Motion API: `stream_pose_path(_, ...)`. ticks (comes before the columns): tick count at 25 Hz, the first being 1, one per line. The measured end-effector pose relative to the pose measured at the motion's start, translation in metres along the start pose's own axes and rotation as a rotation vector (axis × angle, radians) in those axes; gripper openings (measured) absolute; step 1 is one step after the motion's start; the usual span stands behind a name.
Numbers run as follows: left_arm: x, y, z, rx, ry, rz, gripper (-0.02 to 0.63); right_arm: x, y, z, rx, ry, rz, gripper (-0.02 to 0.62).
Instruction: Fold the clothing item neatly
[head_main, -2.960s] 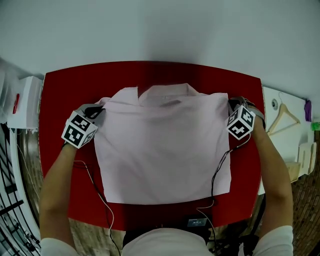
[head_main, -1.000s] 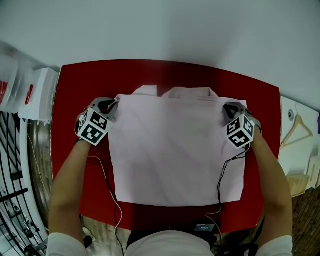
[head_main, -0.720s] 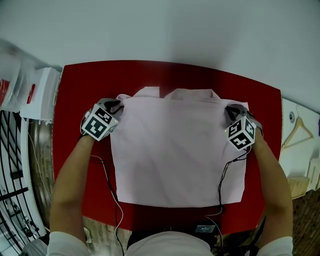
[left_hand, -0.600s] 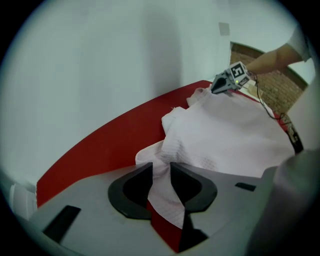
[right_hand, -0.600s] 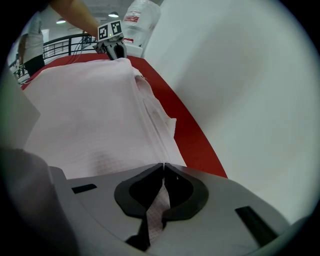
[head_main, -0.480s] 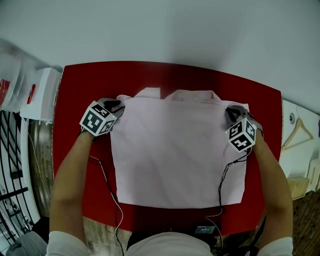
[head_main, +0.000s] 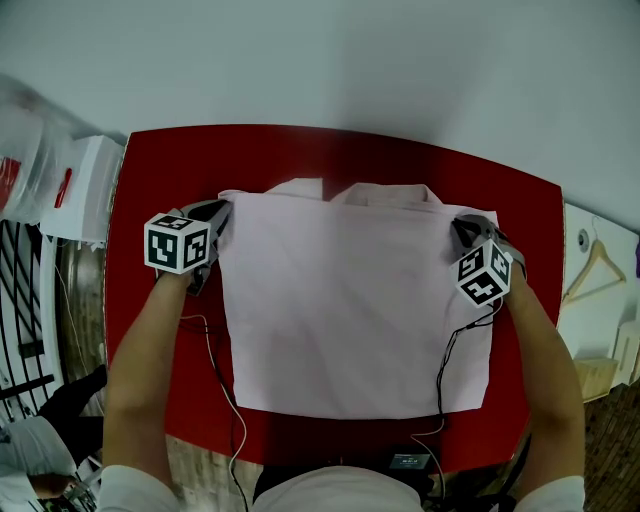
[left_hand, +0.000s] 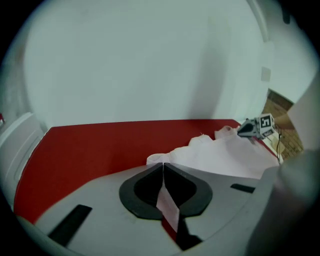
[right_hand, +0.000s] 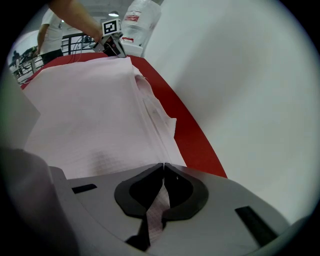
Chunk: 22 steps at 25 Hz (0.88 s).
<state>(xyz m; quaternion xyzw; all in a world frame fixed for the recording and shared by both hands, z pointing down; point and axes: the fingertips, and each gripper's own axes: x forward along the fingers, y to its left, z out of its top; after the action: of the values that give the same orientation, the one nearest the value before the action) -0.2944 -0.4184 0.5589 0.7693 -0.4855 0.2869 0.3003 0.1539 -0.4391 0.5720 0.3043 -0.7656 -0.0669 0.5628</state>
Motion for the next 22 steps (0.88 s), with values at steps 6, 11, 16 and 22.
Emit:
stream_pose_path(6,-0.013,0.024,-0.008,-0.258,-0.093,-0.010,0.014,0.000,-0.001,-0.002,0.004,0.001,-0.004,0.023)
stream_pose_path(11,-0.007,0.022,-0.012,-0.234,-0.069,-0.002,0.017,0.000,-0.002,-0.002,0.056,-0.005,0.000,0.025)
stream_pose_path(16,-0.018,0.012,0.001,-0.115,-0.064,-0.004,0.074,-0.014,-0.012,0.003,0.133,-0.047,-0.024,0.028)
stream_pose_path(22,-0.045,-0.017,0.003,0.047,-0.053,-0.005,0.072,-0.046,-0.011,0.001,0.201,-0.089,-0.038,0.028)
